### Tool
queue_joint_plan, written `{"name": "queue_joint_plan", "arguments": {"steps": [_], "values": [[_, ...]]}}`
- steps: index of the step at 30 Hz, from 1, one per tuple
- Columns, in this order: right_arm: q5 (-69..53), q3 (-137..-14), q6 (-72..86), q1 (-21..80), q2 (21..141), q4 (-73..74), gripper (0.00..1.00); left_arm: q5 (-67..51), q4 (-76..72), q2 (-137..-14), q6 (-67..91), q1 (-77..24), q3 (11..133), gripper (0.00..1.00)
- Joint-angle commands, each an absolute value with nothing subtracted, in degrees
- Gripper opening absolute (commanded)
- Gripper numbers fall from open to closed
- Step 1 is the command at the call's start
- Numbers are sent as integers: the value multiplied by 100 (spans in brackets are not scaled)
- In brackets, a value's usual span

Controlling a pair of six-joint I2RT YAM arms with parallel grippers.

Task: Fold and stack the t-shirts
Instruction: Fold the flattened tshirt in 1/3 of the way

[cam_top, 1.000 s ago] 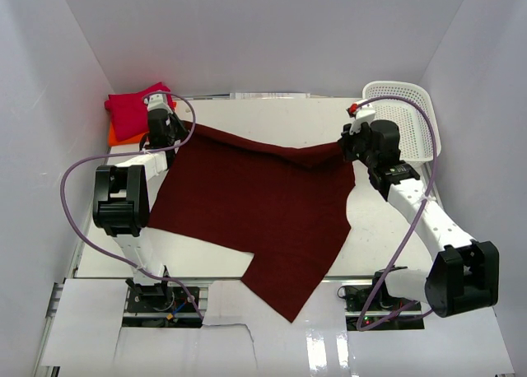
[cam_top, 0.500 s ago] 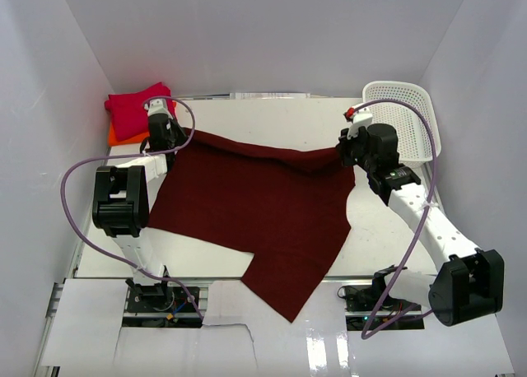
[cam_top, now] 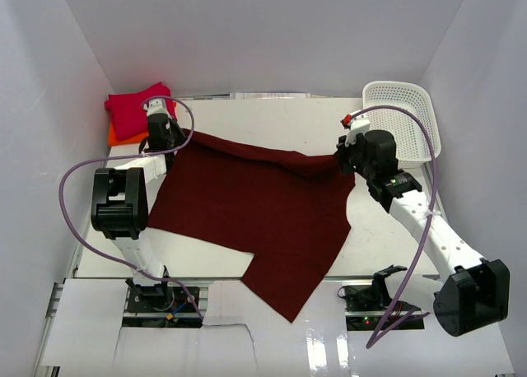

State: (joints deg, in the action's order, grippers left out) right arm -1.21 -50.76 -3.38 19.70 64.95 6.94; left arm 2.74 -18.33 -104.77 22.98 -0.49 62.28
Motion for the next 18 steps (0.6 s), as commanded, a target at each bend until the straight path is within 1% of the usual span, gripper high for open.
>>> {"name": "queue_joint_plan", "arguments": {"steps": [1, 8, 9, 18], "values": [[-18, -5080, -316, 2030, 6284, 703, 8, 395, -1732, -10134, 2312, -9, 6258, 0], [-26, -4948, -246, 2118, 6153, 826, 8, 431, -1617, -10125, 2312, -9, 6231, 0], [139, -4905, -237, 2144, 6135, 835, 8, 465, -1591, -10108, 2329, -9, 6205, 0], [290, -4746, -185, 2285, 5994, 949, 8, 721, -1494, -9967, 2312, -9, 6152, 0]]}}
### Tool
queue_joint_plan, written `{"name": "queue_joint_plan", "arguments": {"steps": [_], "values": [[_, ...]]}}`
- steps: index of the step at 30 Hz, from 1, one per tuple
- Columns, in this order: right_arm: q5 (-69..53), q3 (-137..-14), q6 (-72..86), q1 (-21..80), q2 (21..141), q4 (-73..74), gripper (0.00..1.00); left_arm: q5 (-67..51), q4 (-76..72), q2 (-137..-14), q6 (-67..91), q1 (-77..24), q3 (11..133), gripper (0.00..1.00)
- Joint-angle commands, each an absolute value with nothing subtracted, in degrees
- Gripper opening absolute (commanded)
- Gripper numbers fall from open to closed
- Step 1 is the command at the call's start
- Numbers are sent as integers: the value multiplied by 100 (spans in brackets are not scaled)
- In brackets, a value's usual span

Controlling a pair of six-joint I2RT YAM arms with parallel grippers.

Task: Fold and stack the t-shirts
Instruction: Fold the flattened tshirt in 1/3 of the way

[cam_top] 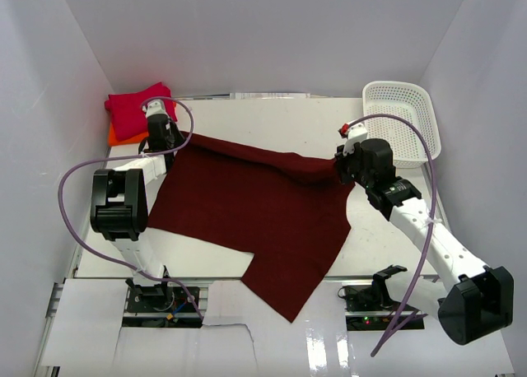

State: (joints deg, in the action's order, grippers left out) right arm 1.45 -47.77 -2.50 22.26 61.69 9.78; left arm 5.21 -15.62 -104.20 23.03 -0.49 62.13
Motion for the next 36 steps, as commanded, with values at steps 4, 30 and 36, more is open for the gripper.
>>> {"name": "queue_joint_plan", "arguments": {"steps": [4, 30, 36], "values": [[281, -4720, -132, 2329, 5933, 1019, 8, 747, -1433, -9897, 2294, -9, 6161, 0], [527, -4087, 536, 2812, 6047, 1406, 8, 1107, -413, -10116, 2487, -9, 6337, 0], [624, -3990, 747, 2874, 6108, 1573, 8, 1195, -203, -10090, 2479, -9, 6363, 0]]}}
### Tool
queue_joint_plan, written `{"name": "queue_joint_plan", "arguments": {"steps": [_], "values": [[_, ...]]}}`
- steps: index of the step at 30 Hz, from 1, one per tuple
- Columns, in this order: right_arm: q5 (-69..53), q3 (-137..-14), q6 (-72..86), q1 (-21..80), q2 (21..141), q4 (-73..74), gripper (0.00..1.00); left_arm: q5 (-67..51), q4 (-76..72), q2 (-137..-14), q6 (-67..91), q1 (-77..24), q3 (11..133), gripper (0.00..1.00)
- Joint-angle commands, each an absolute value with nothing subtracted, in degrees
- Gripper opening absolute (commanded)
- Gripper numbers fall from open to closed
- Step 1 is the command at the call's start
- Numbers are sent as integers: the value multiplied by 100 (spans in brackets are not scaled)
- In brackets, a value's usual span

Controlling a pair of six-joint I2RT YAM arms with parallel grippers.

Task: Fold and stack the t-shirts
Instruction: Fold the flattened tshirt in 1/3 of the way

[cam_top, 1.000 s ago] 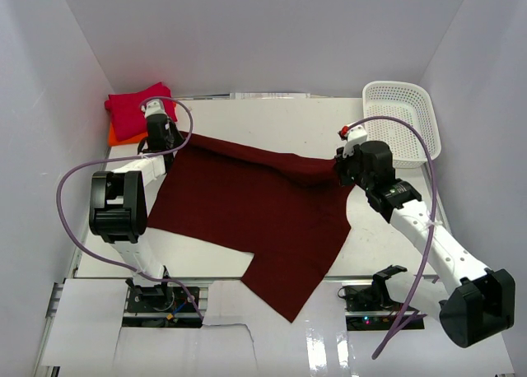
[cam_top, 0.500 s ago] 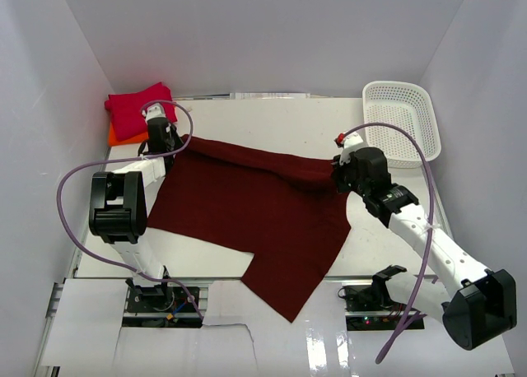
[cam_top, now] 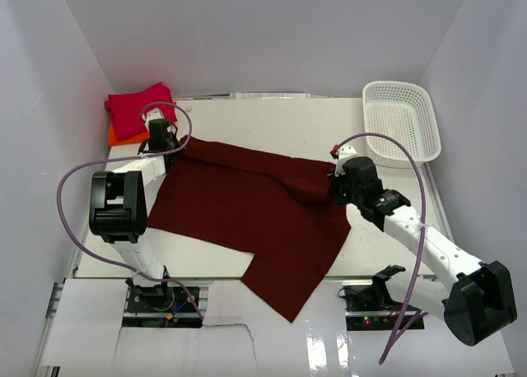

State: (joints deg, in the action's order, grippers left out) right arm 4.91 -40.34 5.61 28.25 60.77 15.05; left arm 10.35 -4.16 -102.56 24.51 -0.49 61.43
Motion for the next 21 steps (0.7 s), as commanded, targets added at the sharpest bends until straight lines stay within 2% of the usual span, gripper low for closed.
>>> {"name": "queue_joint_plan", "arguments": {"steps": [1, 8, 12, 17, 21], "values": [[641, -3990, 764, 2865, 6152, 1582, 8, 1195, -150, -10107, 2479, -9, 6381, 0], [650, -4166, 931, 2909, 6477, 1907, 8, 1125, 158, -10344, 2470, -9, 6574, 0], [712, -4280, 1037, 2927, 6740, 2144, 8, 985, 211, -10538, 2478, -9, 6688, 25], [826, -4429, 1160, 2944, 7119, 2513, 8, 879, 517, -10932, 2496, -9, 6978, 34], [914, -4623, 1222, 2944, 7470, 2794, 8, 809, 703, -11118, 2496, -9, 7171, 53]]}}
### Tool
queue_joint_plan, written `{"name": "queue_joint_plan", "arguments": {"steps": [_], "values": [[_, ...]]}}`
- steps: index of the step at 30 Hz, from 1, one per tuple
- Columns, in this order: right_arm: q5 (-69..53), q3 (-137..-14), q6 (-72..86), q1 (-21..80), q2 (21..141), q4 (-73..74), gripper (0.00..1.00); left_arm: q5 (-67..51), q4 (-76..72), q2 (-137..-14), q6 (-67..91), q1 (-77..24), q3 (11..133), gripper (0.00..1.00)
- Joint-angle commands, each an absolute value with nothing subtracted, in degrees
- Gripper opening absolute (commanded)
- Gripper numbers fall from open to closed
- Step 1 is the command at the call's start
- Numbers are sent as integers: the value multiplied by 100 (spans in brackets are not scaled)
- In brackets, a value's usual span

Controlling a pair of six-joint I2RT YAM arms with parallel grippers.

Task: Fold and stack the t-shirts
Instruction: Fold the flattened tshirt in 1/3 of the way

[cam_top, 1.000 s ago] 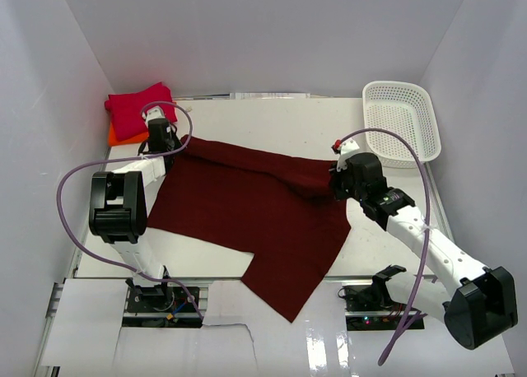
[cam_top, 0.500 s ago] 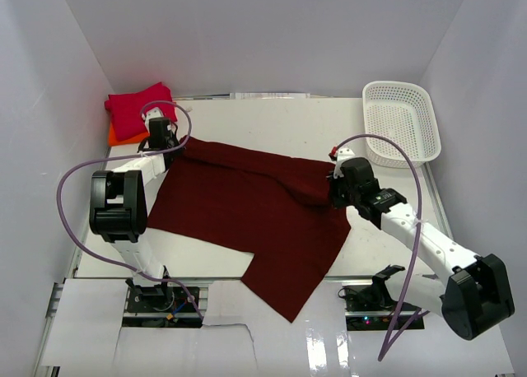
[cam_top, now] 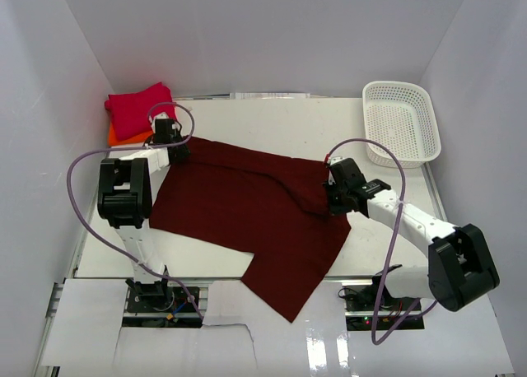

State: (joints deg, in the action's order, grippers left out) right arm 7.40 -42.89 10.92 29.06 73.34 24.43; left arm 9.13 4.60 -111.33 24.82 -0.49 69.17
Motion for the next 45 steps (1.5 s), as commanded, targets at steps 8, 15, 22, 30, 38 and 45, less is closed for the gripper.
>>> {"name": "queue_joint_plan", "arguments": {"steps": [8, 15, 22, 30, 38, 45], "values": [[1266, -4957, 1354, 2936, 7550, 3023, 52, 976, 879, -10969, 2566, 263, 7321, 71], [811, -5317, 1345, 2339, 7725, 3094, 54, 853, 914, -10617, 2716, 483, 7409, 74], [246, -6064, 1309, 1284, 8481, 3032, 75, 326, 853, -11065, 2558, 492, 8172, 74], [-210, -6758, 1529, 958, 9474, 2585, 74, -781, 44, -11302, 2347, 483, 8367, 74], [-176, -6680, 1740, 827, 9869, 2066, 64, -2195, -764, -11593, 2250, 483, 8455, 74], [-53, -6715, 1740, 730, 10160, 1899, 61, -2803, -835, -11970, 2356, 457, 8894, 73]]}}
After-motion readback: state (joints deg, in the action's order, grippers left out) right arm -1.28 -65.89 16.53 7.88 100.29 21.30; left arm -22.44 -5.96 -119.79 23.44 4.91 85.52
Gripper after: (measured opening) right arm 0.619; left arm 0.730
